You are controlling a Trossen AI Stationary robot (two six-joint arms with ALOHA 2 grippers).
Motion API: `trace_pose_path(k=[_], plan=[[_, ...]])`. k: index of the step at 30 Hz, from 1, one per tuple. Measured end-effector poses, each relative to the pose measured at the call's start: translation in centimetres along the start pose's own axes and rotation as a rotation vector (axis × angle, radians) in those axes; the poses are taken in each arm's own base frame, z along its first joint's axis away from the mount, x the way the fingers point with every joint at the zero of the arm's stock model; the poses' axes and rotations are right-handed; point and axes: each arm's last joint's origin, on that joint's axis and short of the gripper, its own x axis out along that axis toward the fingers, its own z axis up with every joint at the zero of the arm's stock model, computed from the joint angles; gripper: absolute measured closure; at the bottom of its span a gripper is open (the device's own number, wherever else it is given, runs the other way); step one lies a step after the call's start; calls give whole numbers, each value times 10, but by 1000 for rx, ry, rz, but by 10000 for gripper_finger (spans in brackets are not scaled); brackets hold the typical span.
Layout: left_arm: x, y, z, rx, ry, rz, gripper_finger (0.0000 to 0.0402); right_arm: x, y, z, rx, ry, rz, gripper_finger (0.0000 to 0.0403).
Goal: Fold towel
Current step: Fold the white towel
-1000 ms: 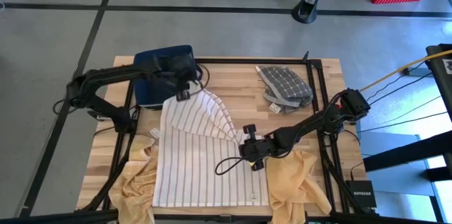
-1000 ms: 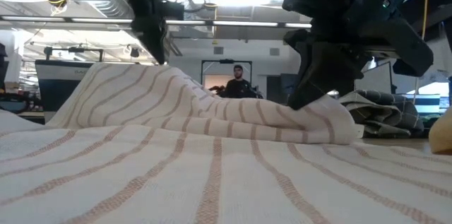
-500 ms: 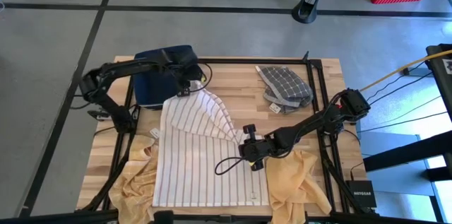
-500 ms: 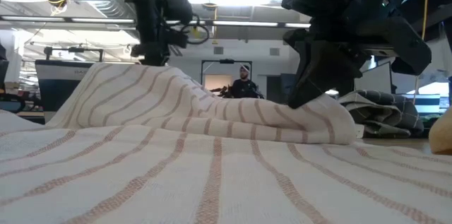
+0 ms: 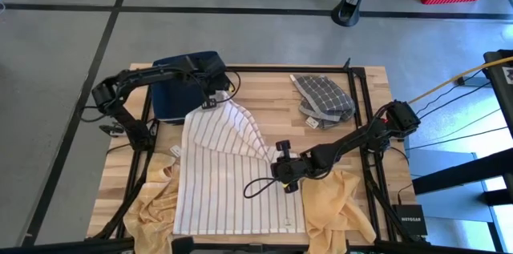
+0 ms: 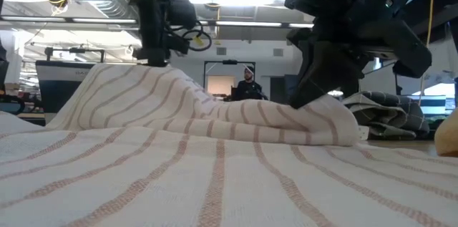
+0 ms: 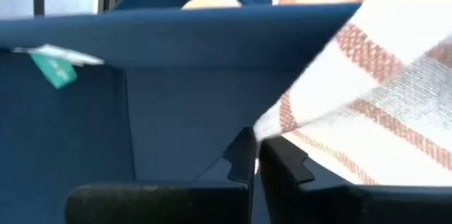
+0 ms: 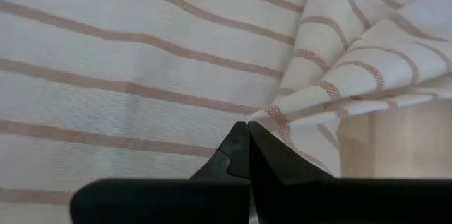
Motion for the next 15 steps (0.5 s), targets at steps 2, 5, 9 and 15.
trace_pose_path(k=[2,5,9,15], plan=[[-8,0,-1,-10,9,-4,395,-3,-2,0,-22,6,-23,403],[-29,-1,-3,-19,2,41,398,-17,-9,3,-45,5,-104,403],[-73,-4,-7,-46,-79,113,400,-46,-24,7,-80,-1,-252,403],[-137,-22,-30,-107,-190,107,400,-84,-55,4,-27,-7,-341,402]])
